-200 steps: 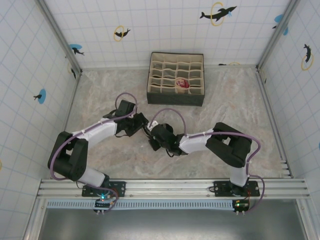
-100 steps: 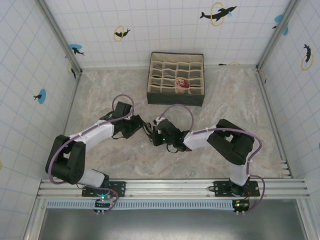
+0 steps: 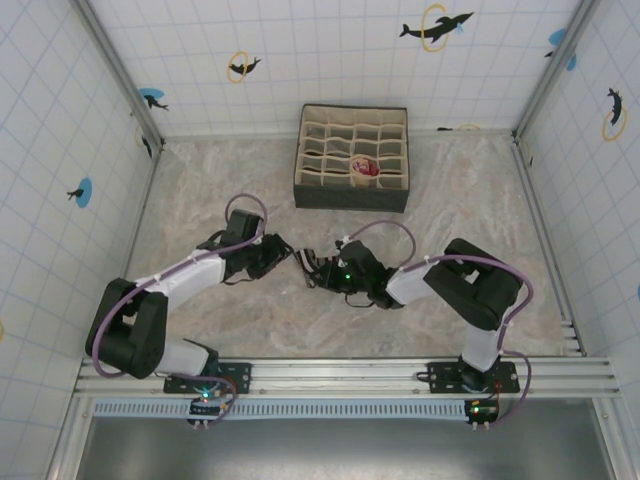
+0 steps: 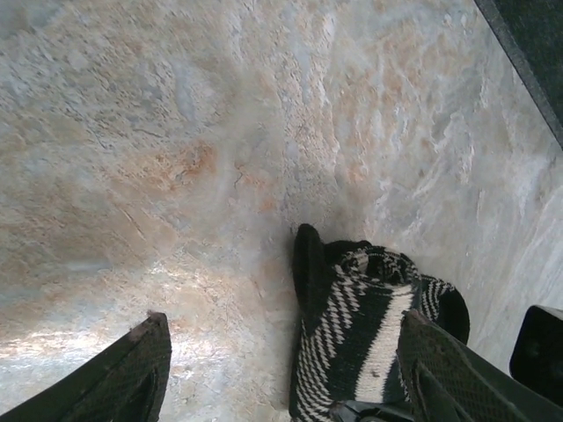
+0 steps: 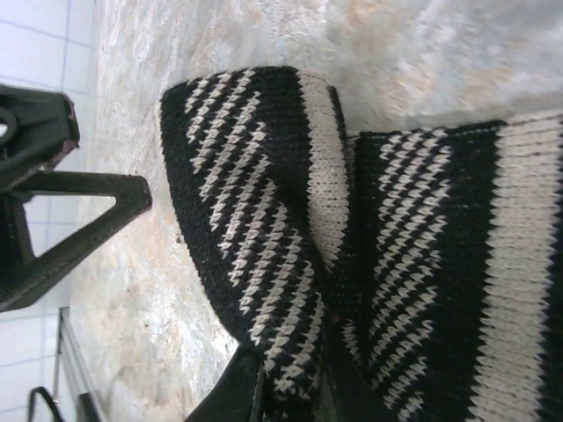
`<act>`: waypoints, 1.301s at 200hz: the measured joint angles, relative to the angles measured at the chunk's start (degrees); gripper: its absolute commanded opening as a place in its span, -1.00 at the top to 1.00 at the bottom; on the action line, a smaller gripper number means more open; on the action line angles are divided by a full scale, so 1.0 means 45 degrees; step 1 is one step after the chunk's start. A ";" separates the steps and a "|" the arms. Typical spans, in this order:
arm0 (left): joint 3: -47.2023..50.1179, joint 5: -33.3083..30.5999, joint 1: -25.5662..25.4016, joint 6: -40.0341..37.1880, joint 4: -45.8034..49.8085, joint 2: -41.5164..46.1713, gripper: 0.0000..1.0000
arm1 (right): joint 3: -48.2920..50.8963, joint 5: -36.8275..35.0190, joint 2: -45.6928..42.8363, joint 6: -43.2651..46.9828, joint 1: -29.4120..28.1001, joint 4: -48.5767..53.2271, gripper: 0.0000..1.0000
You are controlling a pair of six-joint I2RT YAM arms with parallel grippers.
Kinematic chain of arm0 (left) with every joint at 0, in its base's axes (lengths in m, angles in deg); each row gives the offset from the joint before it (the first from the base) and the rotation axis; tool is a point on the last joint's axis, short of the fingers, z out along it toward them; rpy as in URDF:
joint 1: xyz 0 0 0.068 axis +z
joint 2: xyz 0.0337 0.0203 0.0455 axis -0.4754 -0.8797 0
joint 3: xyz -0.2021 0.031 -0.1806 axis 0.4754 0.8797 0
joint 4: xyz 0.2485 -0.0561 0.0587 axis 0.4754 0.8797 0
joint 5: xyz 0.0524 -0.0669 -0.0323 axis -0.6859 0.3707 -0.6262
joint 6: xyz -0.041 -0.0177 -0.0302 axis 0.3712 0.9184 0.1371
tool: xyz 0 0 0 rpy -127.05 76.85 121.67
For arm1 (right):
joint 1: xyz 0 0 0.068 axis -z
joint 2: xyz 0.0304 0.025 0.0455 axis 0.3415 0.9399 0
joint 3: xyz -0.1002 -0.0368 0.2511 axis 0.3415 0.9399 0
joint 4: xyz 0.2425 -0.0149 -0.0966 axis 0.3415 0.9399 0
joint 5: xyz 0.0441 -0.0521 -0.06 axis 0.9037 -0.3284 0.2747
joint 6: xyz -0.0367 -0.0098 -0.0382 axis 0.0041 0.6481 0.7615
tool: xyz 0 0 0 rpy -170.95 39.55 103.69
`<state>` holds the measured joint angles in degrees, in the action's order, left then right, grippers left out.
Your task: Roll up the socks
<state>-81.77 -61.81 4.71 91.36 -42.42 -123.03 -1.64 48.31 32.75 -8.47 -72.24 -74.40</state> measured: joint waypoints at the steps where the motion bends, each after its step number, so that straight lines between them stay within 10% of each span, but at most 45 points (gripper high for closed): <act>1: 0.0015 -0.0005 -0.0019 -0.0010 -0.0029 0.0000 -0.36 | 0.0034 0.0010 -0.0015 -0.0049 0.0015 -0.0019 1.00; 125: 0.0000 0.0743 -0.2006 -0.0267 -0.2025 -0.1753 -0.11 | 0.1185 0.0500 -0.0112 -0.1457 0.0427 -0.1603 1.00; 183: -0.0699 0.0772 -0.2327 -0.0170 -0.2419 -0.2773 0.71 | 0.1350 0.0563 -0.0131 -0.1457 0.0559 -0.1885 1.00; 205: -0.0913 0.0797 -0.2327 -0.0175 -0.2390 -0.2948 1.00 | 0.1350 0.0534 -0.0282 -0.1156 0.0646 -0.1681 0.67; 260: -0.1379 0.0787 -0.2467 -0.0408 -0.2089 -0.3201 1.00 | 0.0257 -0.0277 -0.1821 0.1370 0.0709 0.2730 0.09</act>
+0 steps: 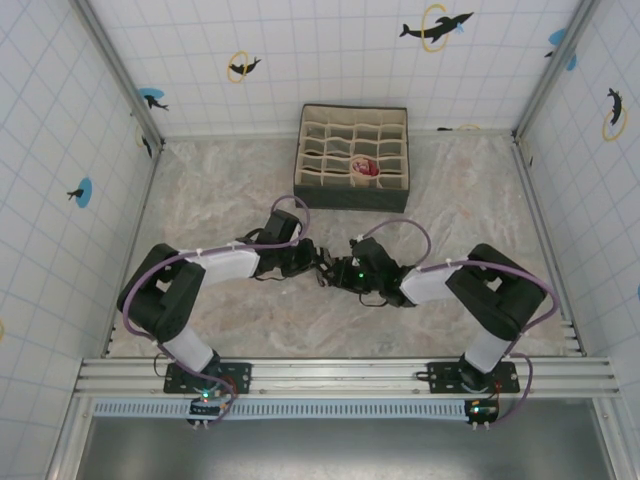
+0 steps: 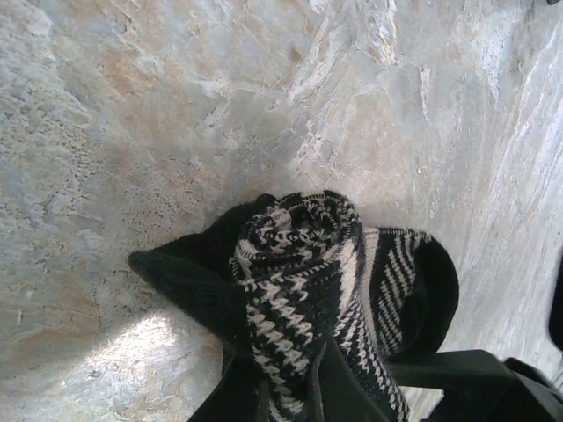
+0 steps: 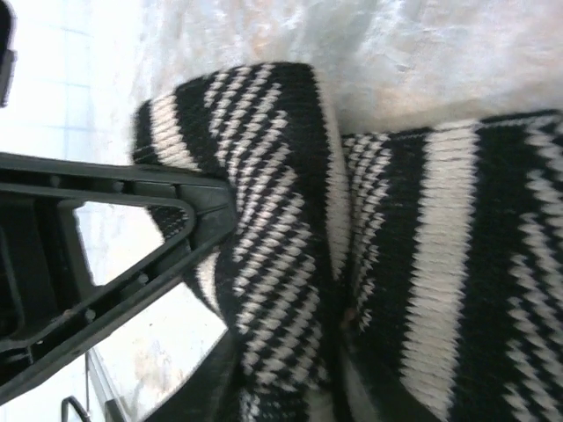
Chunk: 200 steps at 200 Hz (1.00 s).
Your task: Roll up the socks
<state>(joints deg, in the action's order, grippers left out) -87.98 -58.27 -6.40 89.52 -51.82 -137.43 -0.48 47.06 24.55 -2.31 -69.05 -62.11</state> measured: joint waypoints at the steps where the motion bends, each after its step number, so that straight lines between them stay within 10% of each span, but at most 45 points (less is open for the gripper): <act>1: 0.0000 0.0000 0.0000 0.0000 0.0000 0.0000 1.00 | -0.0034 -0.0019 -0.0024 0.0044 -0.0005 0.0087 0.09; 119: -0.0024 0.0350 0.0005 -0.0578 -0.0010 0.0000 1.00 | -0.2103 -0.3706 -0.1724 0.4255 0.0908 0.8121 0.01; 200: -0.0024 0.0636 0.0015 -0.0670 -0.0010 0.0000 1.00 | -0.1705 -0.2429 -0.0539 0.4070 0.1180 0.6120 0.78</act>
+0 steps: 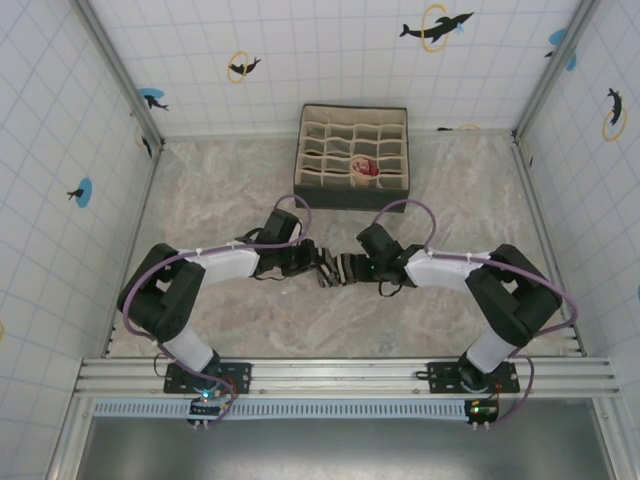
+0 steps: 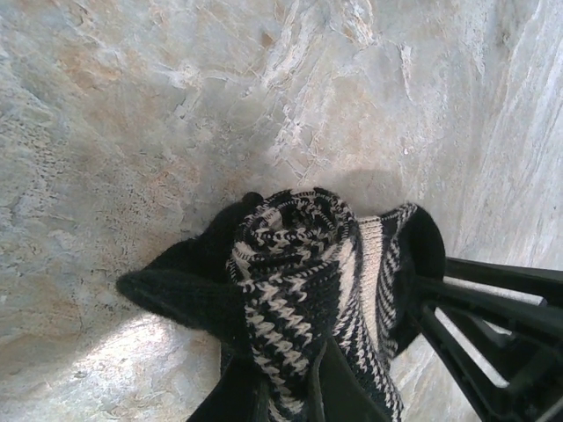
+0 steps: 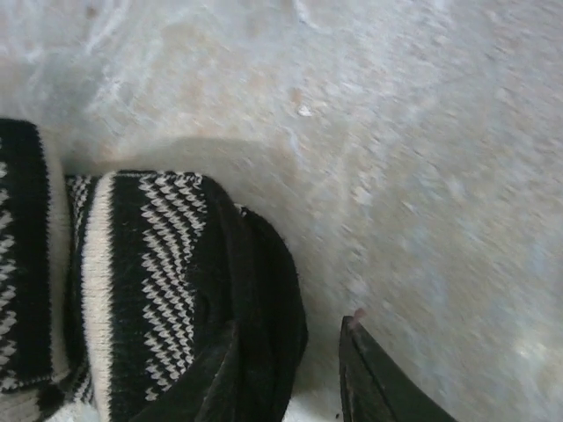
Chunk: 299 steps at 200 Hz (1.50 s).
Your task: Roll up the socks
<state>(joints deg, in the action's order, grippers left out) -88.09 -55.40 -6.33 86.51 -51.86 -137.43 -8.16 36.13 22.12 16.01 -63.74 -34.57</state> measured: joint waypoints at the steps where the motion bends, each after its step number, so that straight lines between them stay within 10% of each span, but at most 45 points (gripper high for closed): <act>1: 0.0000 0.0010 0.0000 0.0000 0.0000 0.0000 1.00 | -0.0010 0.0024 0.0039 -0.0049 0.0005 -0.0039 0.80; 134: 0.1020 -0.0646 0.0024 0.0165 -0.0384 0.1088 1.00 | -0.4269 0.1277 0.3672 0.1919 0.1297 -0.0029 1.00; 184: 0.0889 -0.1394 0.0034 0.0748 0.0039 0.1010 1.00 | -0.3905 0.1190 0.3410 0.2701 0.1219 -0.0481 0.14; 237: 0.0369 -0.1593 0.0034 0.1078 0.0826 0.0835 1.00 | -0.1807 -0.0651 0.0976 0.4308 -0.0321 -0.0947 -0.34; 299: -0.0107 -0.1564 0.0243 0.1107 0.1841 0.0777 1.00 | 0.0889 -0.4561 -0.1059 0.6475 -0.4517 -0.2769 -0.37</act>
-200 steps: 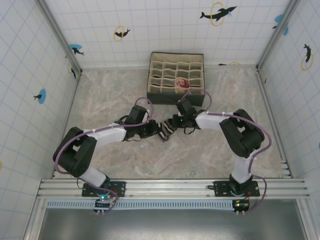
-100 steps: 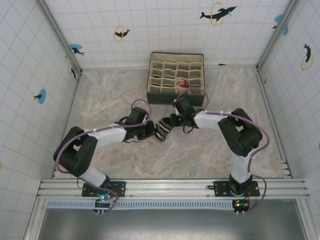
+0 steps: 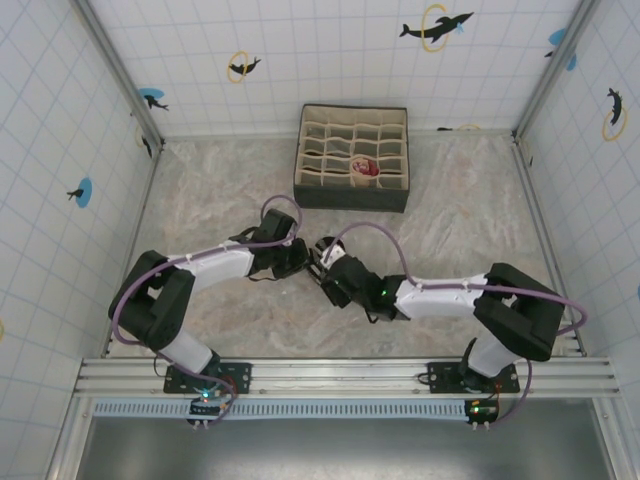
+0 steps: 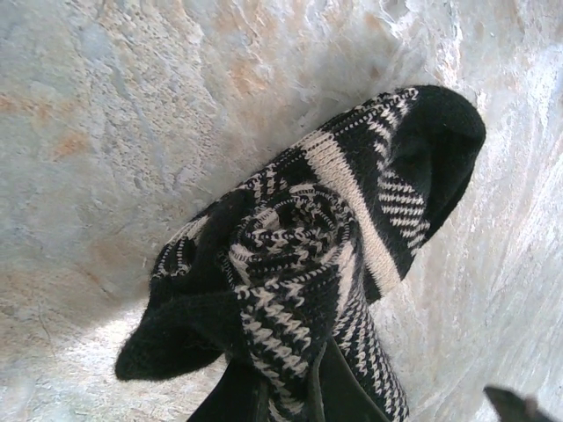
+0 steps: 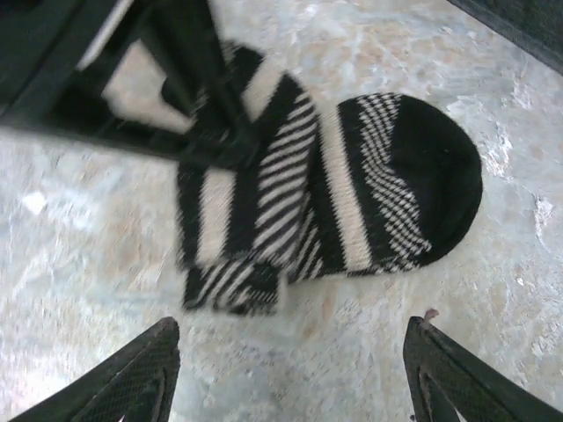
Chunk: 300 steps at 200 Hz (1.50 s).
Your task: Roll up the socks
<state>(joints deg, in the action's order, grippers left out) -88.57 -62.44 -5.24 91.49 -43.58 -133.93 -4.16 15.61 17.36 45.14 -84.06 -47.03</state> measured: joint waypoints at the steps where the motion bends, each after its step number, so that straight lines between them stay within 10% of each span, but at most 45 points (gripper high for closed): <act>1: -0.0005 0.0000 0.0000 -0.0005 0.0005 -0.0005 1.00 | 0.0015 -0.0049 -0.0005 0.0010 -0.0039 -0.0015 -0.37; 169: -0.0160 0.0340 0.0189 0.0005 0.0219 -0.0170 1.00 | -0.0656 -0.4109 0.3808 0.3866 -0.1909 -0.3638 -0.15; 238: -0.0151 0.0301 0.0243 0.0049 0.0165 -0.0170 1.00 | -0.0670 -0.3429 0.3997 0.3245 -0.1175 -0.3740 0.98; 277: -0.0151 0.0316 0.0325 0.0049 0.0165 -0.0170 1.00 | -0.0680 -0.2696 0.3963 0.2613 -0.0937 -0.3643 1.00; 300: -0.0155 0.0364 0.0466 0.0049 0.0170 -0.0170 0.45 | -0.0743 -0.1783 0.3793 0.2093 -0.0563 -0.3424 1.00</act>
<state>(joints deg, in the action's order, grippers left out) -89.27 -60.80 -3.14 91.71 -42.81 -134.70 -7.50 7.59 34.43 54.56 -86.60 -62.44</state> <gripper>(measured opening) 0.131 0.091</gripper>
